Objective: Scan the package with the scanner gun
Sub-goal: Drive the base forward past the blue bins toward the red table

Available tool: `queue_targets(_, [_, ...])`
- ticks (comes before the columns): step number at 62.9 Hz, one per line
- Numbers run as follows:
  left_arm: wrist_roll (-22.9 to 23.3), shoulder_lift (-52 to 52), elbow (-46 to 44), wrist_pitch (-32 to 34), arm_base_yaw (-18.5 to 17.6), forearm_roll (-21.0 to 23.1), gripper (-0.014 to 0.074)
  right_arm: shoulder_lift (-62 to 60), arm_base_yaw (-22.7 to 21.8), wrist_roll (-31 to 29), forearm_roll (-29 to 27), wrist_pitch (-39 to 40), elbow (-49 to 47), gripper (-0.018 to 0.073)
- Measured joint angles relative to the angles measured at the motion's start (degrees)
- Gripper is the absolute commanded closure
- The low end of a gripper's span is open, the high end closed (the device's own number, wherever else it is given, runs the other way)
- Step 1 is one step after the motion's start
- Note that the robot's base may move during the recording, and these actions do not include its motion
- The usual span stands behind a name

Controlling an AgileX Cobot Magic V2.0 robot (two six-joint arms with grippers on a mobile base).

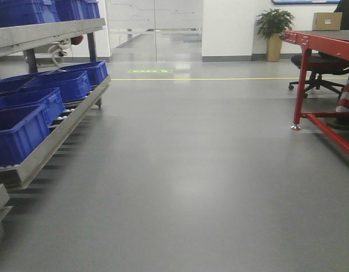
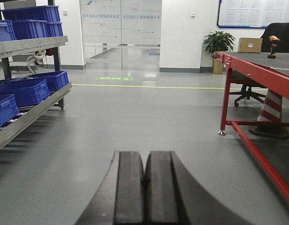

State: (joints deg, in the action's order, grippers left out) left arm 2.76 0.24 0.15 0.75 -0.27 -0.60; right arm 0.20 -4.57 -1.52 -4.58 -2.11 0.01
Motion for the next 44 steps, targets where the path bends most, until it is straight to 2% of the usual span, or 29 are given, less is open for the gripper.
queue_targets(44, [0.0, 0.0, 0.0, 0.0, 0.0, 0.0, 0.0707, 0.0, 0.0, 0.0, 0.0, 0.0, 0.0, 0.0727])
